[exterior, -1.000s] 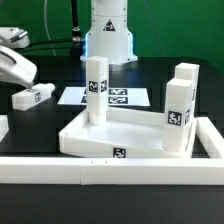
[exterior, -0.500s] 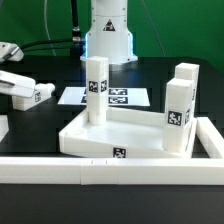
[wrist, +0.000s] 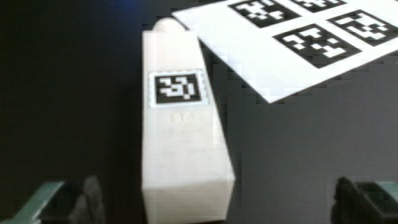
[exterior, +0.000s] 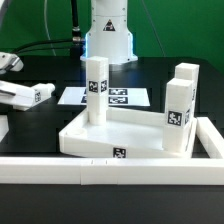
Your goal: Assemble desk
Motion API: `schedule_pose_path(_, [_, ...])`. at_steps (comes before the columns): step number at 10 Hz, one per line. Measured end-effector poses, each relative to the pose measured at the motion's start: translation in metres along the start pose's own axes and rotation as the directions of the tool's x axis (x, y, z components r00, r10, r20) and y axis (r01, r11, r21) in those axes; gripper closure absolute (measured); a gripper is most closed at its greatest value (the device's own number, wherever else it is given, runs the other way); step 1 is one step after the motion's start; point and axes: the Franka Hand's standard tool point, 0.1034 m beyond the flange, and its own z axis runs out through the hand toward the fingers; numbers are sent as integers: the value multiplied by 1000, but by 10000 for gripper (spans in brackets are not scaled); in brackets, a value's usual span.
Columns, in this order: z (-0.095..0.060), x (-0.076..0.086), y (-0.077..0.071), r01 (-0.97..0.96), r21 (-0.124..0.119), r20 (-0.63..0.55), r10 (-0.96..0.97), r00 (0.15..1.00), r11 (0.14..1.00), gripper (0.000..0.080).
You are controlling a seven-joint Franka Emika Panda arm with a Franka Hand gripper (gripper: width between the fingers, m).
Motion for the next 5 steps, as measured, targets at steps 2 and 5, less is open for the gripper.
schedule_pose_path(2, [8, 4, 0, 76, -4, 22, -76, 997, 997, 151])
schedule_pose_path(5, [8, 6, 1, 77, -6, 13, -77, 997, 997, 151])
